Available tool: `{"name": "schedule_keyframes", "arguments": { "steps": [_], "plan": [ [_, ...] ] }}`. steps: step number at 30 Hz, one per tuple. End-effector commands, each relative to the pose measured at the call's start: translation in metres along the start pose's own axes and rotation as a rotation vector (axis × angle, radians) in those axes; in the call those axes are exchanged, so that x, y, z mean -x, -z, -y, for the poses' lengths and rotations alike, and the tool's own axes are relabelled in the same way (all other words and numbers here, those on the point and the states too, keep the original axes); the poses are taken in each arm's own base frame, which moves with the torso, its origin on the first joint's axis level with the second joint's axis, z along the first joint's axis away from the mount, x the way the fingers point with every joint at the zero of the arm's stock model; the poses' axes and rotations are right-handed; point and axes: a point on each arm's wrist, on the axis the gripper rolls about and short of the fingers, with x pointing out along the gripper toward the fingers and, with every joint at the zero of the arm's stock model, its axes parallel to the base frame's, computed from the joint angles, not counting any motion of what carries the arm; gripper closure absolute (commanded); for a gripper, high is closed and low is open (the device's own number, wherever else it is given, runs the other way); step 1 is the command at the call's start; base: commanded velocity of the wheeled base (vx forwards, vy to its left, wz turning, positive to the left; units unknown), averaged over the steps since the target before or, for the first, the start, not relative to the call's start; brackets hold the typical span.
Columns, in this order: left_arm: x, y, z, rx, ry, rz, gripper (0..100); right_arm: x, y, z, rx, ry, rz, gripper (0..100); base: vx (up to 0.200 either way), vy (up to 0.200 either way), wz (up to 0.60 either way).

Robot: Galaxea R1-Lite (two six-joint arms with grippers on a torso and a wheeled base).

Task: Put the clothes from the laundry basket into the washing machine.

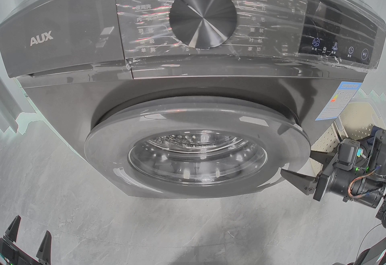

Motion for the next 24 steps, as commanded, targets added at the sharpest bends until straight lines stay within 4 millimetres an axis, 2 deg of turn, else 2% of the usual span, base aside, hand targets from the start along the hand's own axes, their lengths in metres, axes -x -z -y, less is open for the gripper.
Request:
{"name": "schedule_keyframes", "arguments": {
  "steps": [1, 7, 14, 20, 24],
  "plan": [
    [0.000, 0.005, 0.000, 0.000, 0.000, -0.001, 0, 0.016, 0.009, -0.005, 0.013, -0.025, -0.012, 0, 0.000, 0.000, 0.00],
    [0.000, 0.005, 0.000, 0.000, 0.000, -0.001, 0, 0.029, 0.017, -0.004, 0.027, -0.014, -0.017, 0, 0.000, 0.000, 0.00],
    [0.000, 0.005, 0.000, 0.002, 0.000, -0.001, 0, 0.019, 0.006, -0.004, 0.030, -0.018, 0.004, 0, 0.000, 0.000, 0.00],
    [0.000, 0.005, 0.000, 0.000, 0.000, -0.001, 0, 0.009, 0.008, -0.004, 0.028, -0.028, -0.017, 0, -0.200, 0.000, 0.00],
    [0.000, 0.005, 0.000, 0.000, 0.000, -0.001, 0, 0.016, 0.019, -0.008, 0.030, -0.062, -0.054, 0, 0.000, 0.000, 0.00]
  ]
}}
